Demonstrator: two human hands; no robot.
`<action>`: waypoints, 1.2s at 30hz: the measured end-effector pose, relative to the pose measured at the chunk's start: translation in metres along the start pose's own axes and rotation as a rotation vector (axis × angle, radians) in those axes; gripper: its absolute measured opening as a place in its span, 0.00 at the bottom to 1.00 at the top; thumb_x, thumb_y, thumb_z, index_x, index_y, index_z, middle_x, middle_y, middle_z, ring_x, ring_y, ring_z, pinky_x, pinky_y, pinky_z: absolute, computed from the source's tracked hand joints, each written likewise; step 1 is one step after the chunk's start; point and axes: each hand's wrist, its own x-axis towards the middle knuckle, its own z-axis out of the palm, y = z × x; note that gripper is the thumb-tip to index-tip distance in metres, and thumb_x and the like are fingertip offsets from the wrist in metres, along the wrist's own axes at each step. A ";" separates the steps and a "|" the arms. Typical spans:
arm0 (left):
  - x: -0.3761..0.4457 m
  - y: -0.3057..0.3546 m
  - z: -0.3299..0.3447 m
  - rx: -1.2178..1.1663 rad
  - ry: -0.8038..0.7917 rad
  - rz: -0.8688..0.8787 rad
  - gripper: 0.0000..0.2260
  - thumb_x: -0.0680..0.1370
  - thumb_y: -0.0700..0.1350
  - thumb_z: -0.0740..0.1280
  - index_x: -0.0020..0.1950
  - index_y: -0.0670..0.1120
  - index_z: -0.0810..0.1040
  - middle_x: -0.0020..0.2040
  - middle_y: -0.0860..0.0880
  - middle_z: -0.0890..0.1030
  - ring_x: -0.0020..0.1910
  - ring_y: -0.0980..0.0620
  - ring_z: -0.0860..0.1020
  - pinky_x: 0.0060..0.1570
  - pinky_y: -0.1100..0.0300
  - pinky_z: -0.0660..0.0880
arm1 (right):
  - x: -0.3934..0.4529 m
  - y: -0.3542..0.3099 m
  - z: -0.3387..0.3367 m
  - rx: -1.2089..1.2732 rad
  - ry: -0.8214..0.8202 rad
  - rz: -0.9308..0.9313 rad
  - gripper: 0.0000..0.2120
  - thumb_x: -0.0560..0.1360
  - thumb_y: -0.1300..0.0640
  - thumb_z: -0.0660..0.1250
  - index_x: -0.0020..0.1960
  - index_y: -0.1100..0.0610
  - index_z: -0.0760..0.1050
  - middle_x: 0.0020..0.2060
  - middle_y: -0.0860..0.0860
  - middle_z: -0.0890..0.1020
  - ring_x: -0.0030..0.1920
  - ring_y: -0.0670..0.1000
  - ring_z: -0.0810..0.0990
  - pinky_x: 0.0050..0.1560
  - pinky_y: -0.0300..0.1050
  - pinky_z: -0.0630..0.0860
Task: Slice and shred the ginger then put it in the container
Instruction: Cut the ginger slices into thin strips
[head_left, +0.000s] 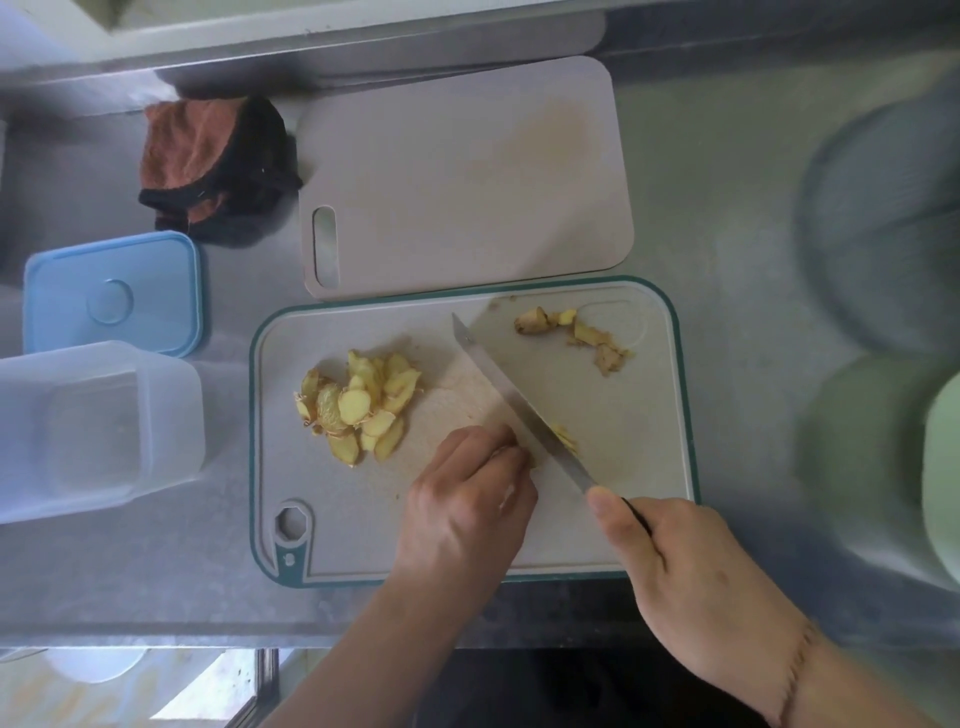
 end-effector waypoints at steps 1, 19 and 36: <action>0.000 0.001 0.000 0.002 0.003 -0.007 0.03 0.72 0.33 0.73 0.41 0.39 0.85 0.44 0.46 0.84 0.43 0.47 0.82 0.44 0.58 0.79 | -0.002 -0.002 0.000 0.002 -0.007 -0.007 0.28 0.71 0.32 0.46 0.27 0.53 0.58 0.22 0.48 0.68 0.25 0.48 0.66 0.28 0.39 0.63; -0.002 -0.002 0.004 -0.052 0.023 -0.003 0.04 0.71 0.31 0.76 0.43 0.38 0.85 0.46 0.45 0.85 0.45 0.47 0.83 0.49 0.62 0.79 | -0.009 -0.009 0.002 -0.019 -0.076 0.021 0.27 0.71 0.32 0.44 0.27 0.53 0.59 0.22 0.50 0.67 0.26 0.46 0.68 0.28 0.37 0.65; -0.001 0.000 0.001 0.002 -0.022 -0.060 0.03 0.71 0.33 0.75 0.42 0.39 0.85 0.44 0.47 0.84 0.45 0.47 0.81 0.46 0.59 0.78 | -0.012 -0.014 -0.001 0.035 -0.070 -0.008 0.26 0.71 0.33 0.46 0.26 0.52 0.59 0.21 0.46 0.69 0.25 0.46 0.68 0.27 0.36 0.64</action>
